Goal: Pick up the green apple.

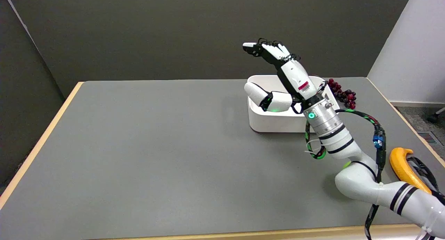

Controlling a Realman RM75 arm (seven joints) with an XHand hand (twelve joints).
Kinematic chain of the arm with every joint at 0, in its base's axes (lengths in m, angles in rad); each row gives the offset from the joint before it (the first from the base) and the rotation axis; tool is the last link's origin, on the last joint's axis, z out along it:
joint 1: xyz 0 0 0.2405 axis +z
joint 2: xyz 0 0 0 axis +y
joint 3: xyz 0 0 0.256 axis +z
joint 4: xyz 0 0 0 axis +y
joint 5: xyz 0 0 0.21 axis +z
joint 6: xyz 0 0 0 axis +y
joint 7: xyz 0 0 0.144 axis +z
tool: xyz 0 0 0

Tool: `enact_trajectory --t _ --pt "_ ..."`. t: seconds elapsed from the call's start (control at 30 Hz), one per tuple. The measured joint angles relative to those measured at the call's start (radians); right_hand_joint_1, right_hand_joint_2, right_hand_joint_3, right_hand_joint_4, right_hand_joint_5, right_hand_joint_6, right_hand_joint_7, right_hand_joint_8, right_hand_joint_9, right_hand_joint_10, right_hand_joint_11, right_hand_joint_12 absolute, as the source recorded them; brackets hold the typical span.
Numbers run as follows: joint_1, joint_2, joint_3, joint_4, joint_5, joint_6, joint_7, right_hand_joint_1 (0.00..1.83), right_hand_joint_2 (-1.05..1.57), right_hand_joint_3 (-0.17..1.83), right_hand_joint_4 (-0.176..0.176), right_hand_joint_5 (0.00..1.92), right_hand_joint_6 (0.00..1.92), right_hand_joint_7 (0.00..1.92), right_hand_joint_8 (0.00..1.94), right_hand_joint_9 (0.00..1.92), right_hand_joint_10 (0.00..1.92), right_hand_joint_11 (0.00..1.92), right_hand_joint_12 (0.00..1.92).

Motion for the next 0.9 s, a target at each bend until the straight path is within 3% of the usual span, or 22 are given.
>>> enact_trajectory --t 0.47,0.9 --pt "-0.060 0.062 0.087 0.045 -0.005 -0.058 -0.032 0.42 0.63 0.86 0.014 0.28 0.53 0.39 0.48 0.26 0.92 0.03 1.28" --pt "-0.367 0.062 0.464 0.167 0.033 -0.134 -0.123 0.32 0.58 0.84 0.016 0.29 0.54 0.40 0.48 0.26 0.91 0.02 1.27"
